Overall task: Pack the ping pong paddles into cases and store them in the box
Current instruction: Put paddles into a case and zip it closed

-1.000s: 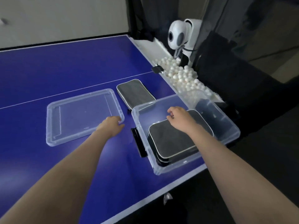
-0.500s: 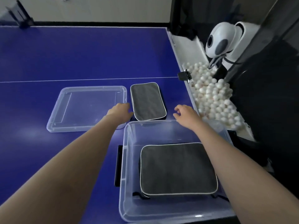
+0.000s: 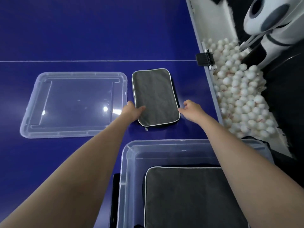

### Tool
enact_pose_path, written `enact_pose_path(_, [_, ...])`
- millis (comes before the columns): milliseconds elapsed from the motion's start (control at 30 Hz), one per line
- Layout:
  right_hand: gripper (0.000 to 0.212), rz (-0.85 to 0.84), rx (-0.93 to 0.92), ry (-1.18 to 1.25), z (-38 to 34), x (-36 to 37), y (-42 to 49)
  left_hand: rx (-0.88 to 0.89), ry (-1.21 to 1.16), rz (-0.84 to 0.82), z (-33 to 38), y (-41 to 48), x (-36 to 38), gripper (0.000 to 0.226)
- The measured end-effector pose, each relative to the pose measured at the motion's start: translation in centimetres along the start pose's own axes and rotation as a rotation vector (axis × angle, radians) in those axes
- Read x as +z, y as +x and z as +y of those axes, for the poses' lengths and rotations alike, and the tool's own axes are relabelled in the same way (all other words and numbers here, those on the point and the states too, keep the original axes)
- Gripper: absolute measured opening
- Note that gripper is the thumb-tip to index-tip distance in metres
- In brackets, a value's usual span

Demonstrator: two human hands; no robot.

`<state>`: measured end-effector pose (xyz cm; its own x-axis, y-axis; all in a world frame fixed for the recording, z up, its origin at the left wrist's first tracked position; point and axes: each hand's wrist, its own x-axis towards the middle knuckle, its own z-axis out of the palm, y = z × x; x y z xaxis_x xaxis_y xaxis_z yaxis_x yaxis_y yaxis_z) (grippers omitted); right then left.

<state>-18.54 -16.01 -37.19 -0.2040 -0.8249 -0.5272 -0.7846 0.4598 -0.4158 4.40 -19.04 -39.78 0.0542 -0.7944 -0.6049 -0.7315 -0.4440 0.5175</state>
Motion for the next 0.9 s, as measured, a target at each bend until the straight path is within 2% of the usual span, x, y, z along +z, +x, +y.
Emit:
enact_pose_path(233, [0.056,-0.012,0.116,0.083,-1.7,2.3,4.2,-0.063,-0.133,-0.002,-0.2,3.4,1.7,0.067])
enact_pose_path(400, [0.062,0.032,0.194,0.297,-1.7,2.2,4.7,-0.105,-0.204,-0.016,0.0,4.4,1.7,0.072])
enact_pose_path(567, [0.034,0.084,0.148,0.650,-2.2,1.0,3.6,-0.118,-0.485,-0.066,0.0,3.9,0.2,0.068])
enact_pose_path(733, [0.026,0.142,0.041,0.788,-4.9,0.0,1.0,-0.147,-0.778,-0.108,0.1,1.0,-1.6,0.063])
enact_pose_path(800, [0.027,0.151,-0.001,0.831,-6.1,-0.7,-0.4,-0.128,-0.892,-0.079,0.1,-0.6,-2.5,0.062])
enact_pose_path(900, [0.048,0.116,-0.036,0.920,-7.6,-2.0,-2.9,-0.080,-0.998,-0.006,0.2,-3.9,-4.1,0.050])
